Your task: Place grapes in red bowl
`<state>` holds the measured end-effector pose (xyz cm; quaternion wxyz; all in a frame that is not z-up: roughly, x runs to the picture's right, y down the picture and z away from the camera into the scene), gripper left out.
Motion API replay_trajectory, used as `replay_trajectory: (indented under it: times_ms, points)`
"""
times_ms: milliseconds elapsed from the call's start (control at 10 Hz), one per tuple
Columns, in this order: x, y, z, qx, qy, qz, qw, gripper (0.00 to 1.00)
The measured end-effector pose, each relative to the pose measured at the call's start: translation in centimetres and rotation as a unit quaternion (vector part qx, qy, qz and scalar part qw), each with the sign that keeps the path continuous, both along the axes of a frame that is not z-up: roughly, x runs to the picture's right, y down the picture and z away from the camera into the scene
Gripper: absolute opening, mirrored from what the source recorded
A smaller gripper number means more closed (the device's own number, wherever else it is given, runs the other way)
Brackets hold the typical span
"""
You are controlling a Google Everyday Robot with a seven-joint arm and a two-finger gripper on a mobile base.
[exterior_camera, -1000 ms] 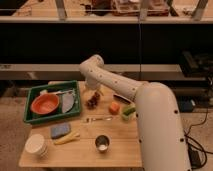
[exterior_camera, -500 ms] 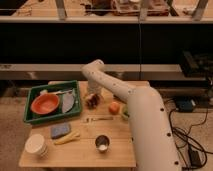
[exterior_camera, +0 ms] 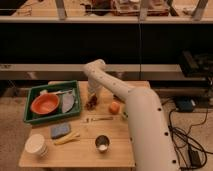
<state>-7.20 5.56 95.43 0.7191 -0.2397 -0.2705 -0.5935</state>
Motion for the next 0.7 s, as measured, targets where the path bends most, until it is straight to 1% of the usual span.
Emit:
replay_trajectory:
  times_ms: [200,300,400,500,700]
  points:
    - [-0.8,0.1,-0.1,-0.003,-0.01,-0.003,0.9999,0.05]
    - [-1.0,0.0,-0.4,-0.005,-0.013,-0.002,0.9999,0.04]
    - [-1.1,-0.4,-0.9,-0.005,-0.023,0.01,0.9997,0.04]
    - [-1.0,-1.3,-1.8,0.002,-0.035,0.027,0.999,0.04]
    - [-1.1,-3.4,-4.1,0.021,-0.048,0.039,0.9979,0.04]
